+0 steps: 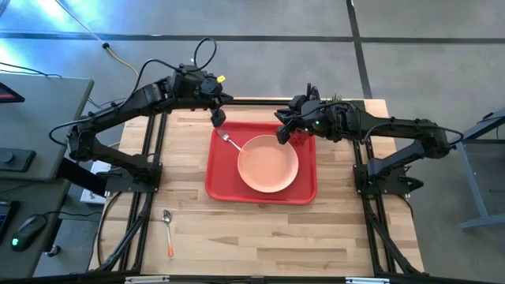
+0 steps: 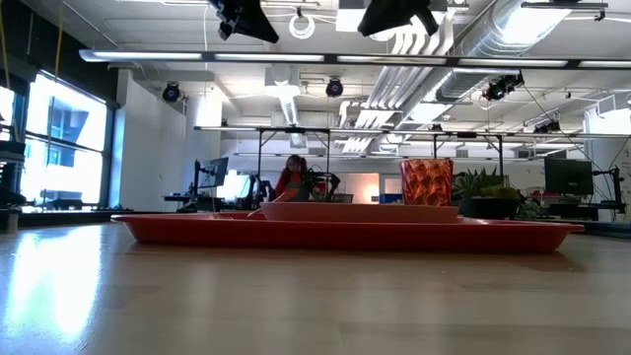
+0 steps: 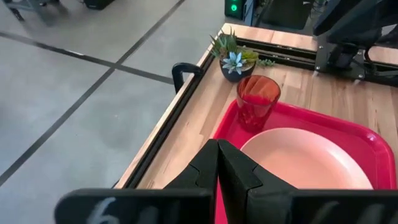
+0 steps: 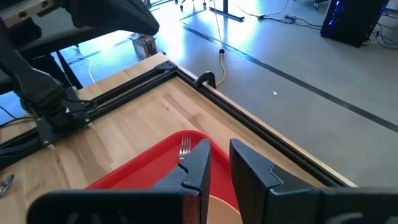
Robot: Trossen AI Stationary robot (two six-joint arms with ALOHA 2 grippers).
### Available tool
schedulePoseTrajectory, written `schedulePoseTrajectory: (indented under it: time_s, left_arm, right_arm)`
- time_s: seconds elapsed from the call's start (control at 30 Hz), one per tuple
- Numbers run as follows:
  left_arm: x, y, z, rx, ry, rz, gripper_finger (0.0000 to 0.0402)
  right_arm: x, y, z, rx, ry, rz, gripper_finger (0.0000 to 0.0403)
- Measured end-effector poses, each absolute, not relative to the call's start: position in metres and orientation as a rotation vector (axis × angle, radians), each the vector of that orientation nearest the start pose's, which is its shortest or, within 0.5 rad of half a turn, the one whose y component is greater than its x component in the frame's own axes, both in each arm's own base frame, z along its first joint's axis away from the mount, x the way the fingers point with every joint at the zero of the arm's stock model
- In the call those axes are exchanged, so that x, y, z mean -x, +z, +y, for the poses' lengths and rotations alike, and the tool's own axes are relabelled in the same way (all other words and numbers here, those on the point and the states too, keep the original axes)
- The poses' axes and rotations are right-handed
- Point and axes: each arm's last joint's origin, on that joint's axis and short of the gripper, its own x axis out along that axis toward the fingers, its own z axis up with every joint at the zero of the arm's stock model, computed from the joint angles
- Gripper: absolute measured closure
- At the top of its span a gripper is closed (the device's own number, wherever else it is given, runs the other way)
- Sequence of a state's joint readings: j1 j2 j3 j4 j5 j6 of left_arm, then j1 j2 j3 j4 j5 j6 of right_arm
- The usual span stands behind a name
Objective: Pick and place plate/cup/fork/spoon on tray
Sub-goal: Put the white orange fork on the left side of the light orange plate
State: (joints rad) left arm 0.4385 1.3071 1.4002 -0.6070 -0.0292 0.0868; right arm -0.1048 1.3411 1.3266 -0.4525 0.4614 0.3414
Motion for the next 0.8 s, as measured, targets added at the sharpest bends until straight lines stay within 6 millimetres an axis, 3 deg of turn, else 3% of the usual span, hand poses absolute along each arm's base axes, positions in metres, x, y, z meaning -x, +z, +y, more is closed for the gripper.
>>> schedulePoseTrajectory:
  time_s: [0.37,0.43,0.53,0.63,0.8]
  left_arm:
    - [-0.251,0.397,0.119,0.023,0.441,0.47,0.0401]
    - [-0.25,0.406,0.118,0.083,0.401,0.371,0.0401]
    - [-0.24,0.437,0.113,0.153,0.256,0.118,0.04]
    - [-0.23,0.457,0.113,0.132,0.221,-0.036,0.0399]
    - [-0.226,0.448,0.127,0.117,0.287,0.036,0.0377]
  right_arm:
    - [-0.286,0.374,-0.045,-0.311,-0.646,0.35,0.035]
    - [-0.286,0.383,-0.047,-0.451,-0.615,0.245,0.0347]
    - [-0.279,0.404,-0.05,-0.623,-0.517,0.072,0.0336]
    - [-0.274,0.41,-0.051,-0.596,-0.512,0.05,0.0321]
    - [-0.28,0.391,-0.065,-0.469,-0.644,0.181,0.0303]
